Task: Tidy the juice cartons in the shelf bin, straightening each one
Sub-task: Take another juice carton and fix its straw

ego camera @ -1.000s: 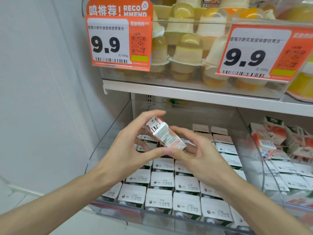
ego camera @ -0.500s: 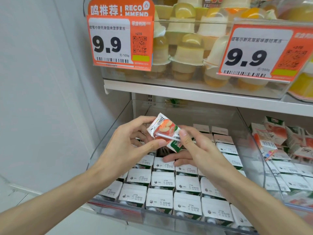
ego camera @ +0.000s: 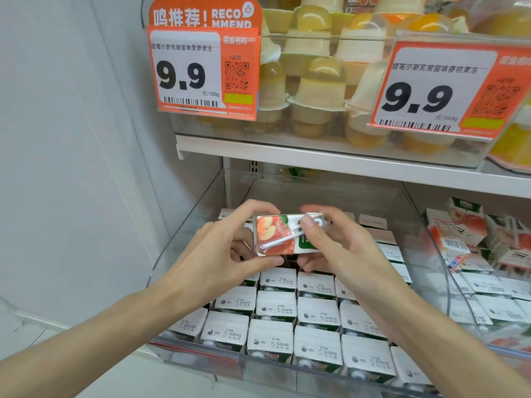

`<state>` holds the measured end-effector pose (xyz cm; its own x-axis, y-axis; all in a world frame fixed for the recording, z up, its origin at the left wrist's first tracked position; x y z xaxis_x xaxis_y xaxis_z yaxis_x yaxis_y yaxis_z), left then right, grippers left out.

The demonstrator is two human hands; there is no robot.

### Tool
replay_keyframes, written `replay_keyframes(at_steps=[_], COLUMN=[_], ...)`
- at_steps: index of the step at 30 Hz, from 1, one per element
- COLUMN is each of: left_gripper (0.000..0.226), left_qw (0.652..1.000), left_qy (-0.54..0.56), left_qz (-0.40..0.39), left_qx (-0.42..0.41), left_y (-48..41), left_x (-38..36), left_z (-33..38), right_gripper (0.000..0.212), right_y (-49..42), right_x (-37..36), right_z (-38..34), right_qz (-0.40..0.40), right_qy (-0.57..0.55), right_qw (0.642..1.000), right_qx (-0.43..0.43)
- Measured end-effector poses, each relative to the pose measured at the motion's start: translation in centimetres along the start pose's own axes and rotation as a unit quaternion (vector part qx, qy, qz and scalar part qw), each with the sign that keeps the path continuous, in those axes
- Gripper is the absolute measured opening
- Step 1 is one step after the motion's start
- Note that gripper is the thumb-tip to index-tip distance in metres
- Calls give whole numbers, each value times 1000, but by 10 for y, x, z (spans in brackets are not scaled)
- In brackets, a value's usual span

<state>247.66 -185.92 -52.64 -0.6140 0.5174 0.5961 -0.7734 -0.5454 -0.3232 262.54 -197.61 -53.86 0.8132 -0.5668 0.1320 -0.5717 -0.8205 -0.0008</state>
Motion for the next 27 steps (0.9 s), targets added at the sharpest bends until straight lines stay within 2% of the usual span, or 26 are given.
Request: replay_keyframes(at_steps=[3, 6, 11, 14, 20, 27], left_gripper=[54, 56, 49, 52, 62, 55], left_qw=[1000, 999, 996, 994, 996, 995], left_qy=[-11, -37, -70, -88, -78, -79], left_qz=[11, 33, 48, 45, 39, 54], left_qx=[17, 19, -27, -45, -20, -11], left_y=[-1, -1, -2, -1, -1, -4], left_x=[1, 5, 3, 1, 1, 3], left_z=[-7, -11, -6, -3, -10, -11], right_gripper=[56, 61, 64, 66, 61, 57], right_y=[4, 3, 7, 9, 11, 9], right_x=[0, -1, -3, -6, -17, -10], right_z=[-4, -8, -16, -17, -21, -20], right_qz=[-20, -26, -4, -3, -74, -50], right_qy=[20, 19, 10, 15, 36, 54], right_qw=[999, 998, 997, 995, 988, 990], right_qx=[23, 45, 82, 103, 134, 121])
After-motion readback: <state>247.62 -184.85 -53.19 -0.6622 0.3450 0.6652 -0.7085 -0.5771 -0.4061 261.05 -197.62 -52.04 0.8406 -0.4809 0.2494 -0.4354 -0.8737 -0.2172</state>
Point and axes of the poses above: each hand's wrist, its own y-axis away from the middle knuckle, its own x-axis out of the back of the hand, z = x × y, the point moved 7 cm from there along -y, towards the middle knuckle, and after that the axes turned 3 degrees about z, right-handed, at the moved point
